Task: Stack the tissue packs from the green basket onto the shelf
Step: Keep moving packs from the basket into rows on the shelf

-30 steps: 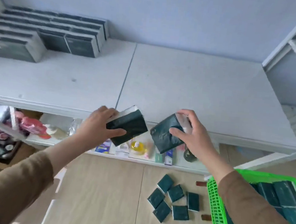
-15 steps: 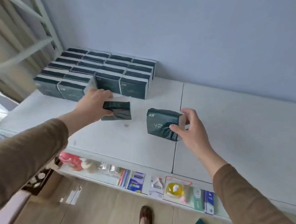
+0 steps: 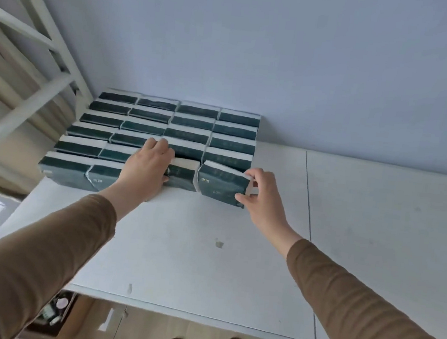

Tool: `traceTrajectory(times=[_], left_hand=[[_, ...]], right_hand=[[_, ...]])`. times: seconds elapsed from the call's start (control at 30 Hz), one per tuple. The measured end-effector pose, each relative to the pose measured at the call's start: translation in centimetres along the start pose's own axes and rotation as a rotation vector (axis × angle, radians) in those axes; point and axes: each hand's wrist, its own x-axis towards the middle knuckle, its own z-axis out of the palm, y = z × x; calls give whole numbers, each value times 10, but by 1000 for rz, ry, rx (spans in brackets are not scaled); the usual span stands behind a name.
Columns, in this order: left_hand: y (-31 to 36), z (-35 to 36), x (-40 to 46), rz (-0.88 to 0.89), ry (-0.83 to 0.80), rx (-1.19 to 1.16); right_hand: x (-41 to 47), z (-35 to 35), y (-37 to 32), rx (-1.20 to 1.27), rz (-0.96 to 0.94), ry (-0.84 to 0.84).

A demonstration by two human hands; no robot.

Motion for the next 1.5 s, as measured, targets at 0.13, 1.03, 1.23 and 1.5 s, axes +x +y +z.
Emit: traceTrajectory(times=[0.13, 1.03, 1.23, 1.5], left_hand=[[-9, 10, 5, 53, 38, -90], [247, -5, -108, 640, 8, -358], [431, -8, -197, 803, -55, -390], [627, 1, -294, 889, -280, -394]], right_hand=[[-3, 30, -6, -76, 66, 169], [-256, -125, 16, -468, 337, 238], [-426, -226, 79, -512, 482, 249], [-601, -348, 161, -568, 759, 152]])
